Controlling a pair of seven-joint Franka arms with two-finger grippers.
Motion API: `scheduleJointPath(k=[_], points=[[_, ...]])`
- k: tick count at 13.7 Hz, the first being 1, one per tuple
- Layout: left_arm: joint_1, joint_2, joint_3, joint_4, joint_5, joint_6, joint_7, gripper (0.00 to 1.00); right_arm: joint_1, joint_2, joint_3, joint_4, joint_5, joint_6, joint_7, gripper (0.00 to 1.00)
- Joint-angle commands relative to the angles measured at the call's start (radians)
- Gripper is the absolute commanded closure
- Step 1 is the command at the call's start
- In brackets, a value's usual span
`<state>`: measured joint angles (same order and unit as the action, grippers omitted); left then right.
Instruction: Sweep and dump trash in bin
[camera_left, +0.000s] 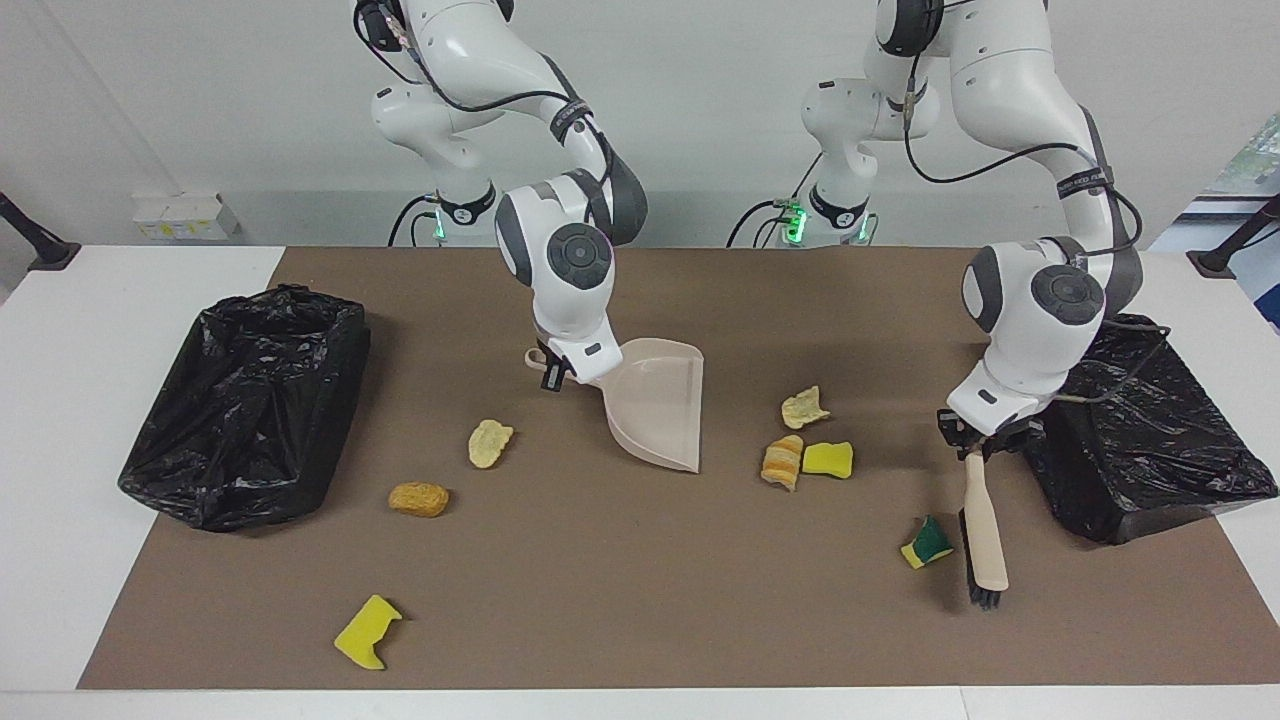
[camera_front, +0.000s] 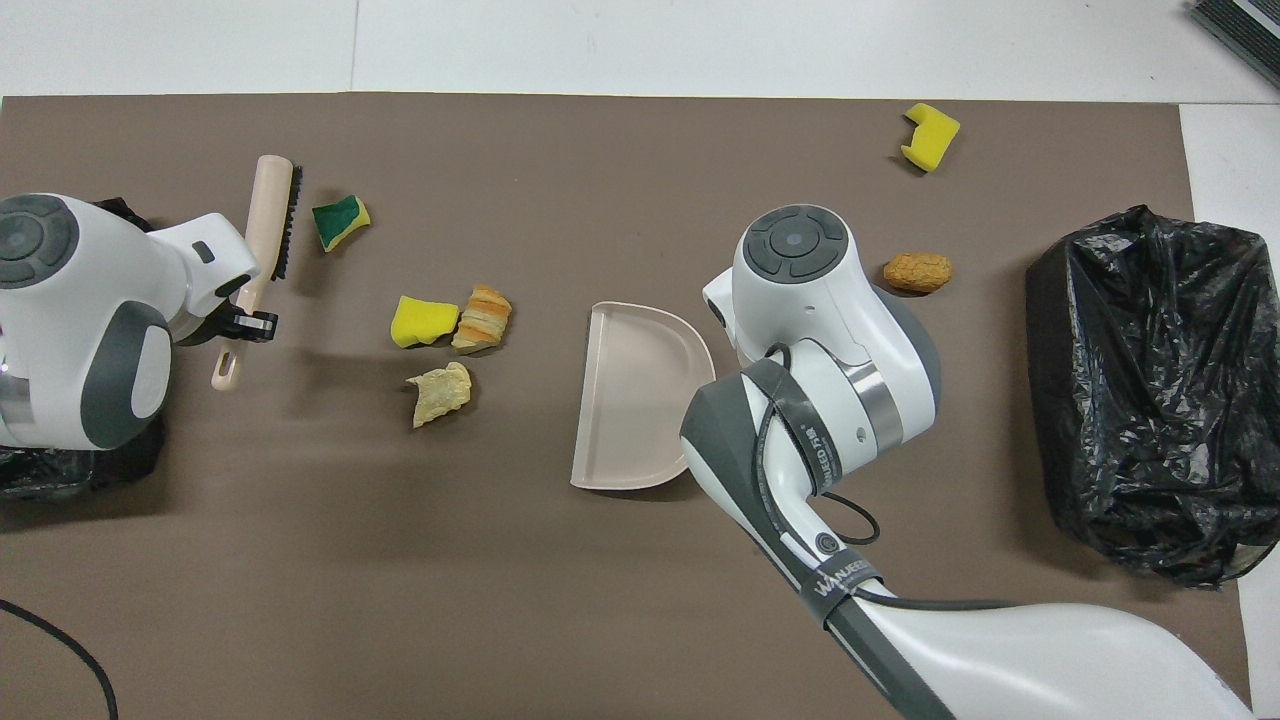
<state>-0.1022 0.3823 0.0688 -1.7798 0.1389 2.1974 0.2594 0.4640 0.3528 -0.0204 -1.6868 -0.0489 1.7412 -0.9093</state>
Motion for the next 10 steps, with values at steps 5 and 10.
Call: scheduleJointPath(k=[5,10], points=[[-0.082,-0.026,-0.015,-0.038,0.011,-0.2,0.077,1.0,0.008,0.002,0.007,-0.01,-0.006,0.018,0.01,1.0],[-0.244,-0.107,-0.021,-0.163,-0.1,-0.266,-0.068,1.0,0.008,-0.002,0.007,-0.017,-0.006,0.018,0.012,1.0]])
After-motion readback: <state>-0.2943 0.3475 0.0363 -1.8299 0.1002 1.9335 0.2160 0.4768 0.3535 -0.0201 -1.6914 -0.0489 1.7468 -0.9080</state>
